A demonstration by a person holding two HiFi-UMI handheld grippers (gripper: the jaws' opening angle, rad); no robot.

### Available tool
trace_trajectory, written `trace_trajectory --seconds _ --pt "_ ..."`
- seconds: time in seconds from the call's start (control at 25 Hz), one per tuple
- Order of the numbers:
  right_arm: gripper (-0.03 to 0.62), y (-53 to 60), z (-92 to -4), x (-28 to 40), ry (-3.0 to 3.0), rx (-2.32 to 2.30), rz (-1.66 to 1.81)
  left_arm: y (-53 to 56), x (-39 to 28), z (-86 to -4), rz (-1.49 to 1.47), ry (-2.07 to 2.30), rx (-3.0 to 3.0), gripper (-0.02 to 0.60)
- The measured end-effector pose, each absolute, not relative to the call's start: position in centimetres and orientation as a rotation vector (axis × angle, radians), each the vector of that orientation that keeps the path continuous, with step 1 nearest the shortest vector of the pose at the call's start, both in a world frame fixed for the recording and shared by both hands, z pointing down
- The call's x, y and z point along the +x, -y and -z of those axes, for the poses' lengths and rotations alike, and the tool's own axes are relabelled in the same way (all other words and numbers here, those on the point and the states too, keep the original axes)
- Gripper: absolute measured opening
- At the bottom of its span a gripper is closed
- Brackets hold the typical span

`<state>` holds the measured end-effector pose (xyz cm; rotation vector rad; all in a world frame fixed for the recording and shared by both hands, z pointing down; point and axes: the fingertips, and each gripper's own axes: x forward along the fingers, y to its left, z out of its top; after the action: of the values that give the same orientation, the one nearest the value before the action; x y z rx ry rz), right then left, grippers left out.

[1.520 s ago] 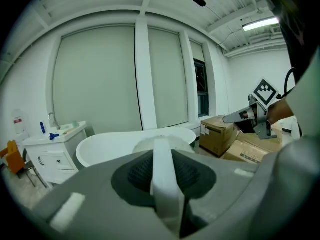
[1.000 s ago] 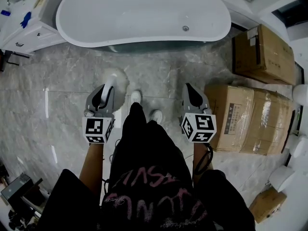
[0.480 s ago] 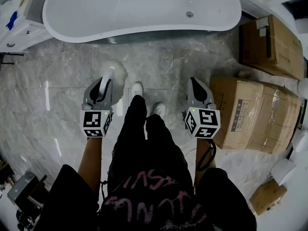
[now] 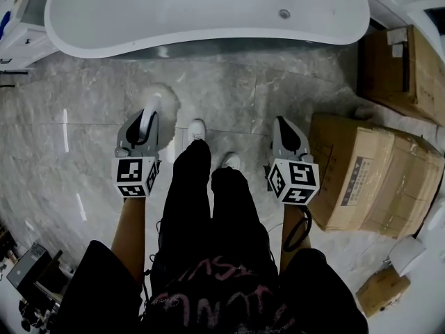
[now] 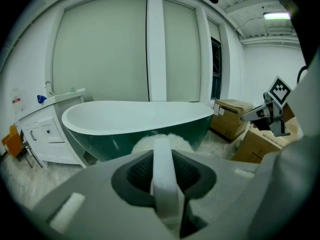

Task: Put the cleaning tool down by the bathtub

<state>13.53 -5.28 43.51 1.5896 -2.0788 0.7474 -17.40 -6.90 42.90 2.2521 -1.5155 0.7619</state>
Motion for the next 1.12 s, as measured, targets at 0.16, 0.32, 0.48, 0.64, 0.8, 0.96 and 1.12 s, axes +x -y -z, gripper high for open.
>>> trace_trajectory --seconds 0.16,0.32,0.48,0.64,0.8,0.96,1.12 --pt "0.014 6.5 -47.2 13.7 2.070 1.582 -0.760 8.1 -17.8 -46.3 -0.754 1.539 2.233 0.092" --pt "0.014 7.8 -50.7 13.7 2.067 1.581 -0.766 9.3 -18.4 -49.7 -0.757 1.554 2.219 0.092" --pt "0.014 8.7 -54.6 14.1 2.056 1.581 -0.790 10.2 -18.9 -53.5 -0.769 1.557 2.207 0.092" --pt "0.014 9.4 -59.5 14.2 2.035 1.577 -0.801 10.9 -19.7 -58.2 -0.773 1.560 2.191 0.092" --pt "0.014 9.7 -65.0 14.1 2.017 1.573 -0.818 11.3 -20.6 -63.3 -0.780 1.565 2.177 0.092" --pt "0.014 9.8 -70.3 14.1 2.000 1.573 -0.847 11.6 -21.1 -68.2 -0.787 1.569 2.156 0.092" --pt "0.014 9.9 -75.1 14.6 1.983 1.573 -0.864 11.9 -22.0 -72.7 -0.805 1.587 2.149 0.092"
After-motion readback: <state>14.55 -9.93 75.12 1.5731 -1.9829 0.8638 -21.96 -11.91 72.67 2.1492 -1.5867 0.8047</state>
